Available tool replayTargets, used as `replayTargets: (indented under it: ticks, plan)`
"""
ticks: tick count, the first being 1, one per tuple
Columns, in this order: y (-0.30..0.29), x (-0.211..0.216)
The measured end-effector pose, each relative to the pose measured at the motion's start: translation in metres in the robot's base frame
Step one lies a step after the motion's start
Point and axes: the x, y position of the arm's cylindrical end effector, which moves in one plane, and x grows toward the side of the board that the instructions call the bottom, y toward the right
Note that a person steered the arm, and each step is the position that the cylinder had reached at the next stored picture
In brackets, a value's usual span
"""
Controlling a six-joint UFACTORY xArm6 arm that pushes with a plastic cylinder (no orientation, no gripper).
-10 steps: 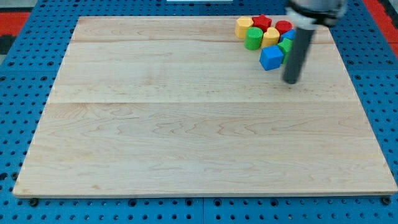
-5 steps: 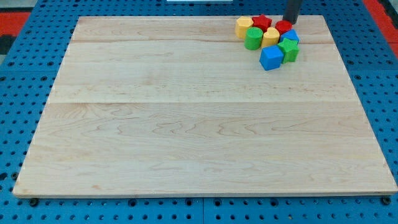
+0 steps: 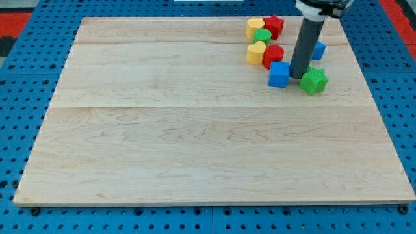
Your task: Push the green star towards bottom of the board
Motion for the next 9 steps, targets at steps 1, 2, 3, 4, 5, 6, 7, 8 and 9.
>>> replayTargets:
  ticks: [1, 2, 3, 4, 5, 6, 7, 8, 9]
  plan:
    - [-0.010, -0.024]
    - [0.023, -0.047]
    - [0.086, -0.041]
    - [0.061, 0.013]
    - [0.027, 0.059]
    - [0.029, 0.025]
    - [0.014, -0.001]
    - [-0.047, 0.014]
    - [-0.035, 0.061]
